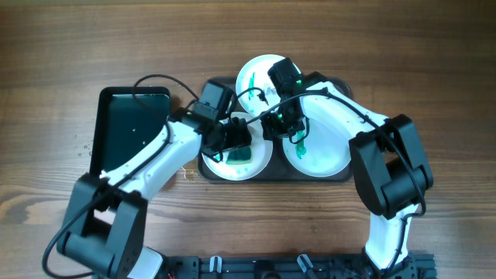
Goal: Clean dirty plates on tray and stack at the side
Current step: 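Hold the plate with the right gripper and scrub it with the sponge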
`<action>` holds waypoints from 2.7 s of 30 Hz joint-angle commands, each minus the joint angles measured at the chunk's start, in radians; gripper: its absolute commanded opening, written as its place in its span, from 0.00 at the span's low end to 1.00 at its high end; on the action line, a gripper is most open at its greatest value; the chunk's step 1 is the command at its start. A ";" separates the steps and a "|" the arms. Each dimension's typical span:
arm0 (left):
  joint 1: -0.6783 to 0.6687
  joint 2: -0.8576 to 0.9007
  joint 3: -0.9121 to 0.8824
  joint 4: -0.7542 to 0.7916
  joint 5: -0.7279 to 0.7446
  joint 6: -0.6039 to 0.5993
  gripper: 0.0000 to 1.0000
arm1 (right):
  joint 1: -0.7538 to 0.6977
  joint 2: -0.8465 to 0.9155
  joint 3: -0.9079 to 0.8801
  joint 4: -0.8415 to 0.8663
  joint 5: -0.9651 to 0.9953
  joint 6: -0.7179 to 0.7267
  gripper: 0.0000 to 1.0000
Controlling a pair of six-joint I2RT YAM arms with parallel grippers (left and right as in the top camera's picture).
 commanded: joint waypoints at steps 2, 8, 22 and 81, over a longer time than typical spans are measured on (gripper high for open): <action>-0.008 0.073 -0.011 0.017 0.023 0.055 0.63 | -0.001 0.016 -0.008 0.010 -0.026 0.014 0.20; -0.009 0.103 -0.011 0.060 0.017 0.071 0.58 | -0.001 0.016 -0.008 0.008 -0.026 0.013 0.18; -0.010 0.143 -0.012 0.011 -0.142 0.067 0.33 | -0.001 0.016 -0.008 0.008 -0.026 0.006 0.19; 0.061 0.081 -0.169 0.044 -0.364 -0.053 0.04 | -0.011 0.016 -0.008 0.011 -0.015 0.006 0.04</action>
